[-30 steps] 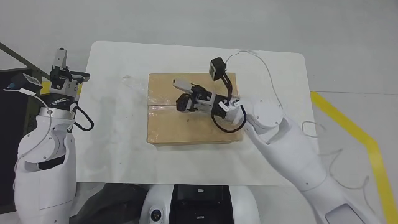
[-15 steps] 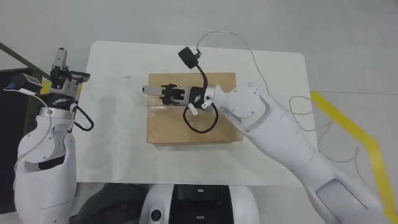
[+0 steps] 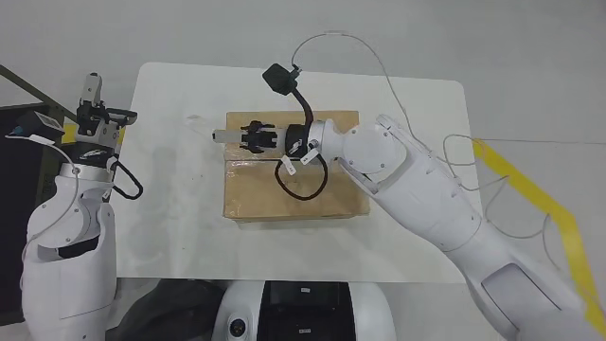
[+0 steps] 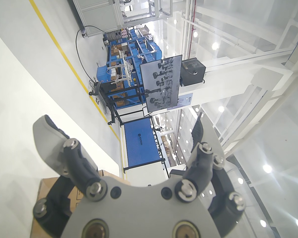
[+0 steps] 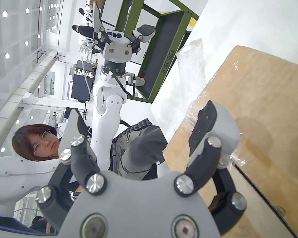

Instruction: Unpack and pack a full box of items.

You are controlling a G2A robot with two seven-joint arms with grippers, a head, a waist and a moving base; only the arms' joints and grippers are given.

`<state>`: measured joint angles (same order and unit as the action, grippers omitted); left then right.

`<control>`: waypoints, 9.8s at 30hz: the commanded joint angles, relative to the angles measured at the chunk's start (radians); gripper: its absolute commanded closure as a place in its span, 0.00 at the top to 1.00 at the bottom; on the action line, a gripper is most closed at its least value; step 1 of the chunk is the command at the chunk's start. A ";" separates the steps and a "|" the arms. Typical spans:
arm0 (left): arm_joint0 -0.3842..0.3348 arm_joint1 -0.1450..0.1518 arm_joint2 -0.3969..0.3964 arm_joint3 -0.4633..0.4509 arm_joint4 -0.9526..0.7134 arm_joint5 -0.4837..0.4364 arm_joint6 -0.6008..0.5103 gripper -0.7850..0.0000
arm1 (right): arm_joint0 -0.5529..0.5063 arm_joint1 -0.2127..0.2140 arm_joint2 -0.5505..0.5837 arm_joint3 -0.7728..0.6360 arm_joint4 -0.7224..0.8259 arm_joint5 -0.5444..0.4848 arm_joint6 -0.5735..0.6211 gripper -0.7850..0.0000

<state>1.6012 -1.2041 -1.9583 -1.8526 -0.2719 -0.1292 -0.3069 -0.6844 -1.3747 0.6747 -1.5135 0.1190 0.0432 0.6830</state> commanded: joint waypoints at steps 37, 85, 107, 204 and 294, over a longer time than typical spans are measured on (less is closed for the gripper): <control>0.000 0.000 0.000 0.000 0.000 0.000 0.000 1.00 | 0.300 -0.230 -0.321 0.249 -0.599 0.032 0.002 1.00; 0.000 0.000 0.000 0.000 0.000 0.000 0.000 1.00 | 0.139 -0.318 -0.269 0.127 -1.120 0.128 0.119 0.95; 0.000 0.000 0.000 0.000 0.000 0.000 0.000 1.00 | 0.077 -0.357 -0.265 0.155 -1.342 0.134 0.203 0.56; 0.000 0.000 0.000 0.000 0.000 0.000 0.000 1.00 | -0.716 -0.208 0.559 -0.446 -1.187 -0.023 -0.148 0.44; 0.000 0.000 0.000 0.000 0.000 0.000 0.000 1.00 | -0.750 -0.163 0.629 -0.486 -0.728 0.400 -0.017 0.69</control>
<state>1.6012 -1.2041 -1.9583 -1.8526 -0.2719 -0.1292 -0.3069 -1.4338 -1.5387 1.3007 -2.0000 -0.6152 0.4407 0.6662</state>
